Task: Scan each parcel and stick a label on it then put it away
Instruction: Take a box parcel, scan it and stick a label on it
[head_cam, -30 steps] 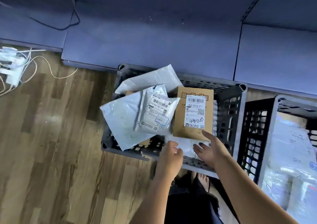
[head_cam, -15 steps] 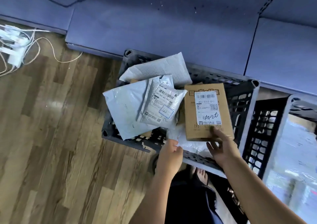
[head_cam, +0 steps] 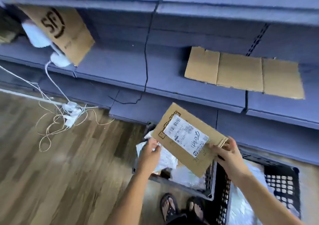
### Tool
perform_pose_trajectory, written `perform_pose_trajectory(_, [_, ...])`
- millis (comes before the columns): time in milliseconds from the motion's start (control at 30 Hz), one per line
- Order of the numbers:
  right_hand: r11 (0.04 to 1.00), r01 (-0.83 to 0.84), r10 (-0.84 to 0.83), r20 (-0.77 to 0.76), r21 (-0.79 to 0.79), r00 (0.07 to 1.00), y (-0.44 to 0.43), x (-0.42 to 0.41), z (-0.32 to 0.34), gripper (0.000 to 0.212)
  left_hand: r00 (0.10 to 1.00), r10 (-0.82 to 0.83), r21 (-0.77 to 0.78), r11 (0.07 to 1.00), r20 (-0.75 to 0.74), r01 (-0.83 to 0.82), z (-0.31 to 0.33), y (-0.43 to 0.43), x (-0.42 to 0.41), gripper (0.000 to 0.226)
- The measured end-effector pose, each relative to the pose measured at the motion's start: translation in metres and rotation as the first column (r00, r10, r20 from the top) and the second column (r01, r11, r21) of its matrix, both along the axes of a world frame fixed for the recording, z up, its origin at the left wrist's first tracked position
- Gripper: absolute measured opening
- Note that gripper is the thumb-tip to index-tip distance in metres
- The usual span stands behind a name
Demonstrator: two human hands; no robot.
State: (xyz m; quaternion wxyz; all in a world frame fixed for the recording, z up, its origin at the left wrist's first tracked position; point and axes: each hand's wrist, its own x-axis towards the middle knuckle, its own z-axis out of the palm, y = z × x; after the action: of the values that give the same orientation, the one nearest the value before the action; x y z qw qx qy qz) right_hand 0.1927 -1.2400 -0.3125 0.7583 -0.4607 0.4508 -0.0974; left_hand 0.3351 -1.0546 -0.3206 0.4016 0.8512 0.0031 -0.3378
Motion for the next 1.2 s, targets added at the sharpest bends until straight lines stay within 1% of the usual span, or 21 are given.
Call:
perform_pose_trajectory(33, [1.0,-0.025,0.026,0.041,-0.012,0.999,0.0,0.005,0.028,0.058,0.999,0.024,-0.016,1.0,0.038,-0.024,0.024,0.007,0.007,0.011])
perform_pose_trajectory(67, [0.999,-0.039,0.041,0.074,-0.025,0.996,-0.001,0.01,0.055,0.065,0.996,0.063,-0.052,0.997,0.068,-0.059,0.049,0.014,0.015,0.018])
perform_pose_trajectory(100, [0.998,-0.047,0.051,0.104,-0.044,0.993,-0.002,0.014,0.08,0.065,0.991,0.098,-0.093,0.992,0.086,-0.09,0.067,0.021,0.021,0.024])
perform_pose_trajectory(133, [0.997,-0.049,0.057,0.134,-0.063,0.989,-0.003,0.016,0.101,0.06,0.988,0.121,-0.097,0.989,0.098,-0.112,0.079,0.03,0.027,0.027])
perform_pose_trajectory(167, [0.995,-0.053,0.067,0.166,-0.087,0.984,-0.004,0.019,0.125,0.058,0.983,0.14,-0.105,0.986,0.118,-0.128,0.095,0.038,0.034,0.026])
perform_pose_trajectory(200, [0.993,-0.062,0.08,0.198,-0.095,0.977,-0.004,0.022,0.146,0.064,0.977,0.157,-0.102,0.984,0.145,-0.143,0.107,0.045,0.039,0.025])
perform_pose_trajectory(267, [0.987,-0.089,0.123,0.277,-0.133,0.953,-0.005,0.031,0.179,0.087,0.965,0.162,-0.134,0.982,0.208,-0.136,0.136,0.052,0.05,0.021])
perform_pose_trajectory(300, [0.983,-0.096,0.139,0.3,-0.154,0.944,-0.006,0.035,0.192,0.088,0.96,0.151,-0.149,0.982,0.235,-0.118,0.149,0.053,0.055,0.018])
perform_pose_trajectory(333, [0.978,-0.104,0.158,0.318,-0.181,0.935,-0.006,0.039,0.207,0.081,0.952,0.15,-0.168,0.98,0.266,-0.108,0.163,0.053,0.06,0.016])
perform_pose_trajectory(433, [0.972,-0.066,0.153,0.393,-0.225,0.907,-0.006,0.055,0.24,0.049,0.938,0.11,-0.179,0.983,0.329,-0.052,0.192,0.053,0.079,0.014])
perform_pose_trajectory(500, [0.971,-0.046,0.147,0.433,-0.236,0.889,-0.006,0.07,0.258,0.043,0.929,0.07,-0.191,0.982,0.363,0.001,0.206,0.054,0.092,0.014])
perform_pose_trajectory(600, [0.966,-0.023,0.146,0.471,-0.257,0.87,0.002,0.098,0.283,0.04,0.92,0.024,-0.188,0.981,0.39,0.054,0.218,0.059,0.12,0.015])
perform_pose_trajectory(700, [0.961,-0.004,0.145,0.497,-0.275,0.856,0.013,0.127,0.299,0.047,0.92,-0.02,-0.201,0.974,0.392,0.107,0.224,0.068,0.152,0.016])
perform_pose_trajectory(800, [0.953,0.036,0.123,0.493,-0.3,0.861,0.025,0.157,0.307,0.051,0.915,-0.068,-0.213,0.963,0.399,0.165,0.233,0.08,0.191,0.017])
perform_pose_trajectory(900, [0.938,0.105,0.083,0.51,-0.329,0.856,0.036,0.186,0.318,0.058,0.894,-0.09,-0.253,0.942,0.438,0.219,0.249,0.09,0.236,0.016])
perform_pose_trajectory(967, [0.919,0.134,0.078,0.503,-0.371,0.861,0.042,0.199,0.327,0.056,0.887,-0.081,-0.277,0.934,0.454,0.227,0.26,0.093,0.259,0.018])
perform_pose_trajectory(1067, [0.905,0.177,0.048,0.508,-0.386,0.86,0.045,0.211,0.34,0.05,0.885,-0.095,-0.294,0.923,0.455,0.25,0.269,0.091,0.284,0.022])
perform_pose_trajectory(1200, [0.878,0.196,0.052,0.496,-0.436,0.867,0.04,0.214,0.356,0.048,0.89,-0.097,-0.342,0.9,0.445,0.269,0.278,0.075,0.298,0.021])
